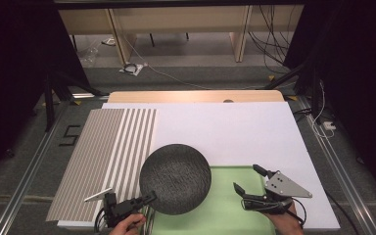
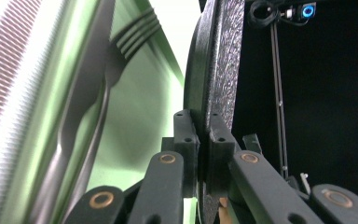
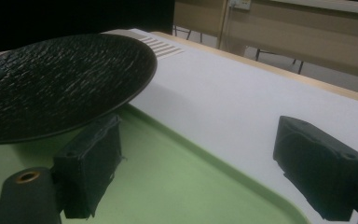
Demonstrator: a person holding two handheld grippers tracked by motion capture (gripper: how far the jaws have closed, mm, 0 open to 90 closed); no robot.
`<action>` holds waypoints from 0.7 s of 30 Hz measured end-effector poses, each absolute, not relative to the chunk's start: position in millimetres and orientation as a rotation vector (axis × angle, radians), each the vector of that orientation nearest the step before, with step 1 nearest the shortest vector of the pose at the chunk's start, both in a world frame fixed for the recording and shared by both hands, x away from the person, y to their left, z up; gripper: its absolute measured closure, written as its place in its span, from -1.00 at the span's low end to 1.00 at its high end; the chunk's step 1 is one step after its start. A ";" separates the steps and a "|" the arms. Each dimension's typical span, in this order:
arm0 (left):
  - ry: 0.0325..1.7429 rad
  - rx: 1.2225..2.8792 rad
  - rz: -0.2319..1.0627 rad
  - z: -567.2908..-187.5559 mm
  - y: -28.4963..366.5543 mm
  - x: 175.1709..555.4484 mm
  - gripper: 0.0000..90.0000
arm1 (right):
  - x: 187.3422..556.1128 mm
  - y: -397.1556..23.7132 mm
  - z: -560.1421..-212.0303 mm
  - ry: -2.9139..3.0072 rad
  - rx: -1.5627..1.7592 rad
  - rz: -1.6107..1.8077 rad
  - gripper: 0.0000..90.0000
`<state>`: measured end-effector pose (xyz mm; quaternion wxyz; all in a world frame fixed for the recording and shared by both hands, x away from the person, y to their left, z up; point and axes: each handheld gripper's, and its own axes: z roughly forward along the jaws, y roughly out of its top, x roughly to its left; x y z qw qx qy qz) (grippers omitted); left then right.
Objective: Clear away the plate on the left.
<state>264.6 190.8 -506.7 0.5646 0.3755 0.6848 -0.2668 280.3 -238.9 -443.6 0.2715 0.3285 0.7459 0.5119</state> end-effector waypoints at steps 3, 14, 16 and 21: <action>1.603 0.910 -0.644 -507.9 185.1 264.8 0.90 | 280.3 -238.3 -443.7 2.009 0.888 1.378 -0.64; 1.585 0.993 -0.694 -512.3 167.2 262.6 0.90 | 280.1 -240.1 -442.7 1.993 0.886 1.383 -0.64; 1.585 1.003 -0.706 -513.2 162.9 261.7 0.90 | 279.9 -240.4 -442.4 1.993 0.884 1.379 -0.64; 1.589 1.038 -0.723 -516.6 156.6 260.0 0.90 | 279.6 -240.9 -442.0 1.986 0.890 1.386 -0.64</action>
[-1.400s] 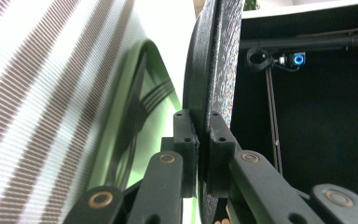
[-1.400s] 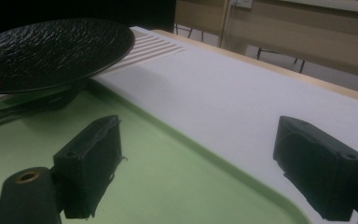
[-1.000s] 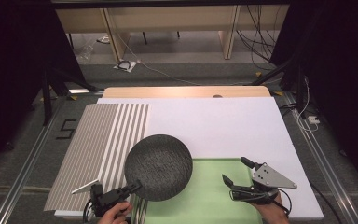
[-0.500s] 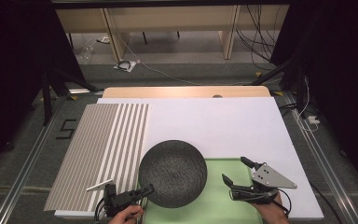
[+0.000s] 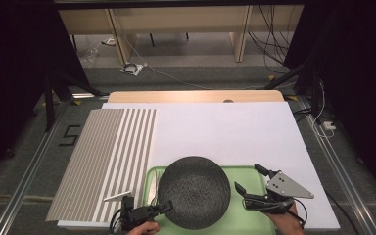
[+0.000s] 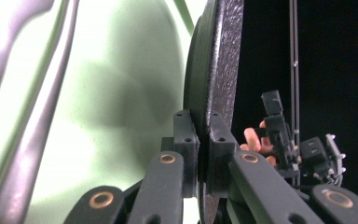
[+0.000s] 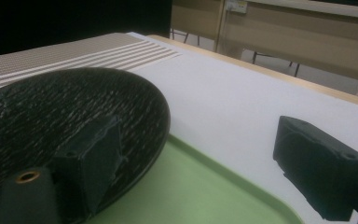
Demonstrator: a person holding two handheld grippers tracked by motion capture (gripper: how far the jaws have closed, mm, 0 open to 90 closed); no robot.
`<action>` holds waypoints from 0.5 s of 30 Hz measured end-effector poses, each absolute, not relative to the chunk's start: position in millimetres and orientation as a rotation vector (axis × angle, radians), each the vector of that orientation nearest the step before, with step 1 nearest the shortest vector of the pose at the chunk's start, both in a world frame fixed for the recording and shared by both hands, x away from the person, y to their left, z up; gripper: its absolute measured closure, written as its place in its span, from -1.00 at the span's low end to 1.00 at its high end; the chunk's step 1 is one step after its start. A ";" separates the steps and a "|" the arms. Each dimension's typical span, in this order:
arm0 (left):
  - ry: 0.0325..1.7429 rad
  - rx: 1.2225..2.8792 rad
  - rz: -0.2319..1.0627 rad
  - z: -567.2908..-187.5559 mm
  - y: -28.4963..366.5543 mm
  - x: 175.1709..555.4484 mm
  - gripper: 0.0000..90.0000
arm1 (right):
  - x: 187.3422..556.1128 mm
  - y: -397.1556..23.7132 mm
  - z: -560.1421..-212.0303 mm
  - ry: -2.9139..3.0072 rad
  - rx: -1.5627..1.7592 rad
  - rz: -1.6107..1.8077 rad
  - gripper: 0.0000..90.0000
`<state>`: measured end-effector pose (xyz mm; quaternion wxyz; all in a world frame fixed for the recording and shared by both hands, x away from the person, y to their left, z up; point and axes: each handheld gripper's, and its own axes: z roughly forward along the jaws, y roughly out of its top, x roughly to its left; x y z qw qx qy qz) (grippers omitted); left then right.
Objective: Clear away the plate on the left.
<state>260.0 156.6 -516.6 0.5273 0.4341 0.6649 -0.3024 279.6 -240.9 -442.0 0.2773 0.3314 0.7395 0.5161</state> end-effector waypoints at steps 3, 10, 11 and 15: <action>1.589 1.058 -0.729 -517.7 153.4 259.0 0.90 | 279.4 -241.4 -441.7 1.985 0.886 1.383 -0.64; 1.582 1.112 -0.732 -518.7 148.5 258.1 0.90 | 279.2 -241.1 -441.9 1.985 0.888 1.384 -0.64; 1.583 1.118 -0.736 -518.9 147.9 258.0 0.90 | 279.3 -241.0 -442.0 1.984 0.888 1.385 -0.64; 1.583 1.137 -0.741 -520.2 145.4 257.9 0.89 | 279.3 -241.1 -442.0 1.985 0.888 1.385 -0.64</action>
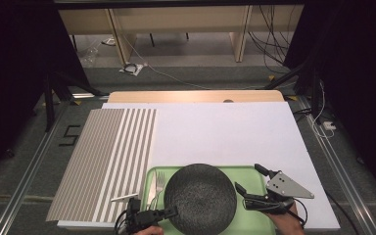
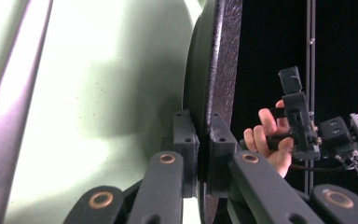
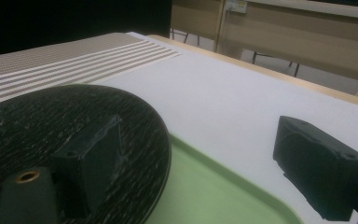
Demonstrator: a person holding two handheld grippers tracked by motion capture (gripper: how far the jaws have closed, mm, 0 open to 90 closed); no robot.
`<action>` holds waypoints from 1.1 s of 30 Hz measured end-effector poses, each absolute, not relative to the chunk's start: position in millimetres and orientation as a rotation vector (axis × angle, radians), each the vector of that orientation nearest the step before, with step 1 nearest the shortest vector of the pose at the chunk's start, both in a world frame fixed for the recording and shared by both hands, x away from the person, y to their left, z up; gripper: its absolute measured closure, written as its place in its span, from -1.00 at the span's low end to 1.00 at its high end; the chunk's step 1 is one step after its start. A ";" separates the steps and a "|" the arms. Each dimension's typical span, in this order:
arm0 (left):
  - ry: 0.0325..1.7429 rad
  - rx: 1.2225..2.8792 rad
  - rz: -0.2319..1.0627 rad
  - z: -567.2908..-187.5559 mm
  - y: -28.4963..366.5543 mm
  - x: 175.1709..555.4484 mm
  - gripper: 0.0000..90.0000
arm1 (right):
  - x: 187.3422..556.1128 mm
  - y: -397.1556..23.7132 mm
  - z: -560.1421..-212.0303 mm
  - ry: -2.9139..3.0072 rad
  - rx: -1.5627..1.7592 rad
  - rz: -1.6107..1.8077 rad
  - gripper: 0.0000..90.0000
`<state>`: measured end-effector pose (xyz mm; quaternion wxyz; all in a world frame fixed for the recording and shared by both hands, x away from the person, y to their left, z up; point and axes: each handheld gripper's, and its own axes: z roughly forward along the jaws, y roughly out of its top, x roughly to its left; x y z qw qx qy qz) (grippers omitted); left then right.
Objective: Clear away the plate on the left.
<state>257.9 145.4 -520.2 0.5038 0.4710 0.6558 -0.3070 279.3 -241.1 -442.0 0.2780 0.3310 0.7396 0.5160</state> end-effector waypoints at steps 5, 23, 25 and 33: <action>1.585 1.154 -0.758 -521.5 144.1 258.7 0.89 | 279.3 -241.0 -442.1 1.985 0.887 1.384 -0.64; 1.584 1.190 -0.771 -521.4 141.5 261.0 0.85 | 279.8 -241.3 -442.4 1.993 0.889 1.382 -0.64; 1.585 1.191 -0.778 -521.1 141.6 261.4 0.83 | 279.9 -241.2 -442.6 1.993 0.887 1.383 -0.64; 1.582 1.216 -0.781 -519.6 141.6 262.2 0.82 | 279.9 -240.7 -442.6 1.992 0.883 1.384 -0.64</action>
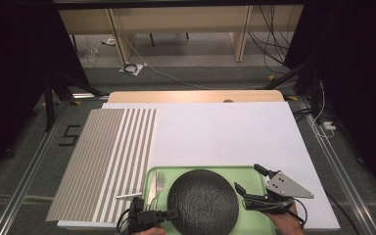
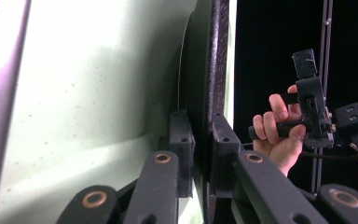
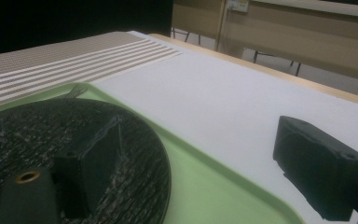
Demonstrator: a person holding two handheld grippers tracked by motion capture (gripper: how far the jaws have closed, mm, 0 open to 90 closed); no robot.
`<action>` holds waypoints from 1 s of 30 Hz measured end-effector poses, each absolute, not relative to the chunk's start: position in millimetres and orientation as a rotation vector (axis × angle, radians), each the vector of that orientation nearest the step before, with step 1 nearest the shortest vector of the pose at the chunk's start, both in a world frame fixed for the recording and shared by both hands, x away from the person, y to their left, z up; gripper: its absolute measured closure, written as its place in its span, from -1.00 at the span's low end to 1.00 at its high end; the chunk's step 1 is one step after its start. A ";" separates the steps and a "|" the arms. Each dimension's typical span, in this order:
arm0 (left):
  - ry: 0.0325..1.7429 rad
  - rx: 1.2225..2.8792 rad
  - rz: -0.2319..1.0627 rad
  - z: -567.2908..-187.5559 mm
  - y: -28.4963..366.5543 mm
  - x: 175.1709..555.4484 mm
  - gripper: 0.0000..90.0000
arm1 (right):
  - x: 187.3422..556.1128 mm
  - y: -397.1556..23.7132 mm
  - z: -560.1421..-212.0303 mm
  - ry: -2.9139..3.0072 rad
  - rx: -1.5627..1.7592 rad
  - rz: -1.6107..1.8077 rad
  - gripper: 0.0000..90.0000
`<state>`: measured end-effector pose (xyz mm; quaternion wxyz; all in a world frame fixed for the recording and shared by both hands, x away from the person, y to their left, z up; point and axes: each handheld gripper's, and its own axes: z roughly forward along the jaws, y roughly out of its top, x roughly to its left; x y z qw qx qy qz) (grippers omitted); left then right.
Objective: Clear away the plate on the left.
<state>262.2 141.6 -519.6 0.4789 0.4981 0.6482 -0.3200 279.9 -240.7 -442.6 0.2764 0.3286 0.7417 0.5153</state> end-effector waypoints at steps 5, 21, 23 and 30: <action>1.585 1.233 -0.777 -519.2 141.1 262.1 0.80 | 279.6 -240.6 -442.4 1.998 0.881 1.378 -0.64; 1.584 1.293 -0.786 -520.4 137.3 261.8 0.47 | 279.6 -240.4 -442.6 2.001 0.882 1.380 -0.64; 1.579 1.310 -0.790 -519.9 136.7 262.4 0.35 | 279.7 -240.0 -442.7 2.000 0.881 1.383 -0.64; 1.536 1.408 -0.726 -509.9 134.9 262.5 0.05 | 279.0 -240.7 -442.1 1.997 0.884 1.379 -0.64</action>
